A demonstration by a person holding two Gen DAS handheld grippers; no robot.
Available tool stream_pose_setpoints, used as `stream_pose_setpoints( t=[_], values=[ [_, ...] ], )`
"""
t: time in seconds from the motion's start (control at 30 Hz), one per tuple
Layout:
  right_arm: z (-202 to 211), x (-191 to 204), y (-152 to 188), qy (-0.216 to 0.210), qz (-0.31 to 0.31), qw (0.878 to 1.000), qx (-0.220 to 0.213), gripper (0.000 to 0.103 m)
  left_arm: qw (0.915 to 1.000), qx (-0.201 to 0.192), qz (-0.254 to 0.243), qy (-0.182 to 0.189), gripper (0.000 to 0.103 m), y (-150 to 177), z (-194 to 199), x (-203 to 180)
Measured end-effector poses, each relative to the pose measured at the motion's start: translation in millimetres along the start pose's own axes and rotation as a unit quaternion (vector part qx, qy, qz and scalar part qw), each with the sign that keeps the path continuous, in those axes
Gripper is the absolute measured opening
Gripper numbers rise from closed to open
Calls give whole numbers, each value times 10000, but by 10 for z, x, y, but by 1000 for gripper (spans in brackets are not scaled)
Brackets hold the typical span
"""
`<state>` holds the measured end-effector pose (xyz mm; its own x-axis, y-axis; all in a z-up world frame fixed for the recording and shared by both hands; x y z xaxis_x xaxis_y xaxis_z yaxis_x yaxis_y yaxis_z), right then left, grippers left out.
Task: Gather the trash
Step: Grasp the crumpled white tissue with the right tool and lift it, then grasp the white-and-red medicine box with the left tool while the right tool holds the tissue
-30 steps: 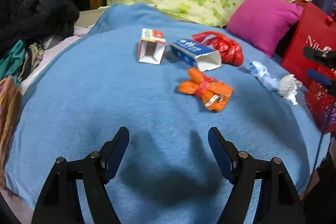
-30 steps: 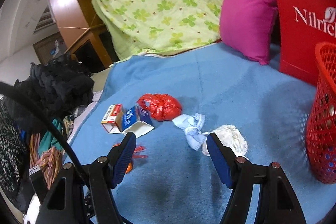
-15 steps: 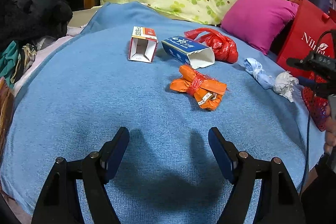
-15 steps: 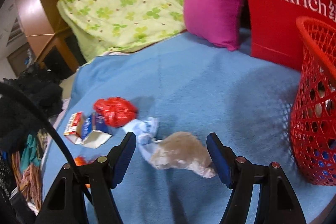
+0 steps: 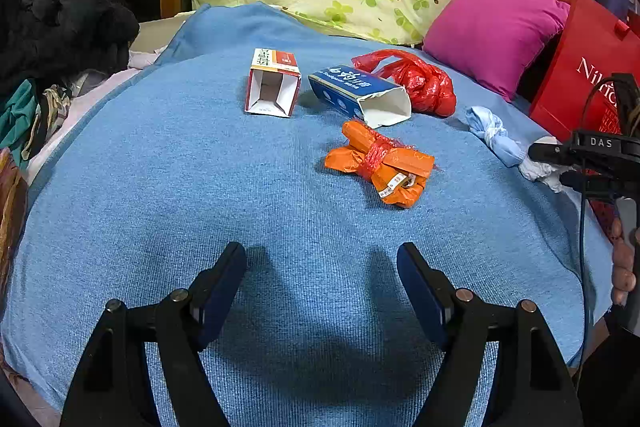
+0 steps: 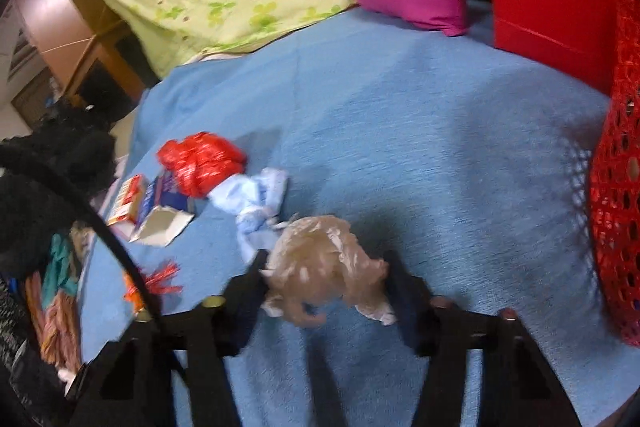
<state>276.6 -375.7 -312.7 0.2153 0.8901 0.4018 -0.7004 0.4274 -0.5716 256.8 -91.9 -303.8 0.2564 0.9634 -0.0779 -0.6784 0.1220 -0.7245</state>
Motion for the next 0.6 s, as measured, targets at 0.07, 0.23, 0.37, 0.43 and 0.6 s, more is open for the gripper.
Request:
stream_pose_setpoints(
  t=[0.07, 0.23, 0.37, 0.43, 0.6],
  values=[
    [37, 21, 27, -55, 31, 10000, 24, 47, 10000, -2, -2, -5, 78, 0, 1, 0],
    [170, 114, 2, -174, 61, 9997, -157, 45, 10000, -11, 18, 5, 78, 0, 4, 1],
    [336, 199, -90, -275, 150, 9983, -498, 45, 10000, -24, 65, 15, 78, -2, 15, 14],
    [453, 253, -147, -298, 222, 9965, -746, 45, 9999, -55, 89, 24, 78, -12, 30, 19],
    [569, 344, -212, -380, 309, 9938, -1000, 45, 9997, -167, 181, 53, 78, -67, 93, 55]
  ],
)
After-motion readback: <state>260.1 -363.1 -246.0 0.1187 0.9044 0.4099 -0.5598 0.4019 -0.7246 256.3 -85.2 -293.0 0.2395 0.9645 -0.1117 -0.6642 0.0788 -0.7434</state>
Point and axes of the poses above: each gripper's, at about its wrist camera, not at the fingertips, and z roughly against the way its jaws point, x to its left, y to its underside, the point moved 10 cm from there along -z, roughly the way its jaws point, and after that the axes turned 2 degrees about -y, right-handed, at the moved point
